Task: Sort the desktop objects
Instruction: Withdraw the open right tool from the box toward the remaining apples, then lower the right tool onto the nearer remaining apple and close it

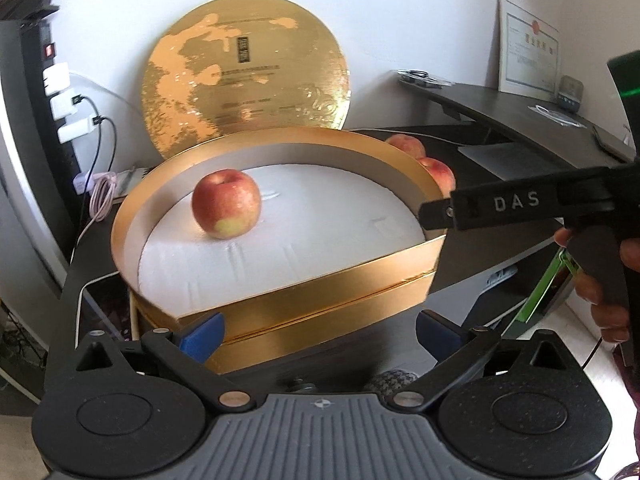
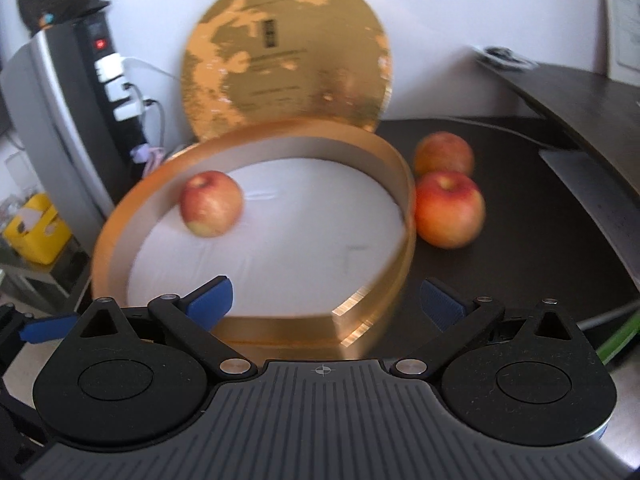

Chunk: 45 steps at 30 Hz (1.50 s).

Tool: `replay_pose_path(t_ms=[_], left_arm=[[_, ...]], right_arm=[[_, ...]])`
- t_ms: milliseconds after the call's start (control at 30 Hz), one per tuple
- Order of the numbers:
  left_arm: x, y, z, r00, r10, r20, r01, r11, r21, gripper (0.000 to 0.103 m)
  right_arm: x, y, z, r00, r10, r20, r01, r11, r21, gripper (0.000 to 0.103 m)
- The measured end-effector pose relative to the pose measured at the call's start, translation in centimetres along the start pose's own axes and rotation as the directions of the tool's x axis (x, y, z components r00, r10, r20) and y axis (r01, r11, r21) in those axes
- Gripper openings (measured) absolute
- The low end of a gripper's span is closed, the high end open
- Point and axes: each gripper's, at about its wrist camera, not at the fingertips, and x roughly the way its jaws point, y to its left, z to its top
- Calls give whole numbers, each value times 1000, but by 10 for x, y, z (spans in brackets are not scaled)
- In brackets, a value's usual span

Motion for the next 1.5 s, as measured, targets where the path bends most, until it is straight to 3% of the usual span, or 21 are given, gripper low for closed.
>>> replay_pose_path(t_ms=[200,967,1200,1500], left_arm=[[4,-7,5,1000,15,-1,-15,1000,3,102],[24,-6,9,999,-50,-17,50,999,-19,102],[27,1,17,997,-61,39,62,998,-14,102],[46,1,23,998,-67,12,67,997,-21,102]], right_arm=[[-7,-14,-10,1000,-14,-1,14,999,32,102],[7,-35,-12,998,-49,-27,52,995,85,102],[11,-51,0,994,-100,34,95,987,131,102],[43,-100,21,990,-115,79,99,978,182,98]])
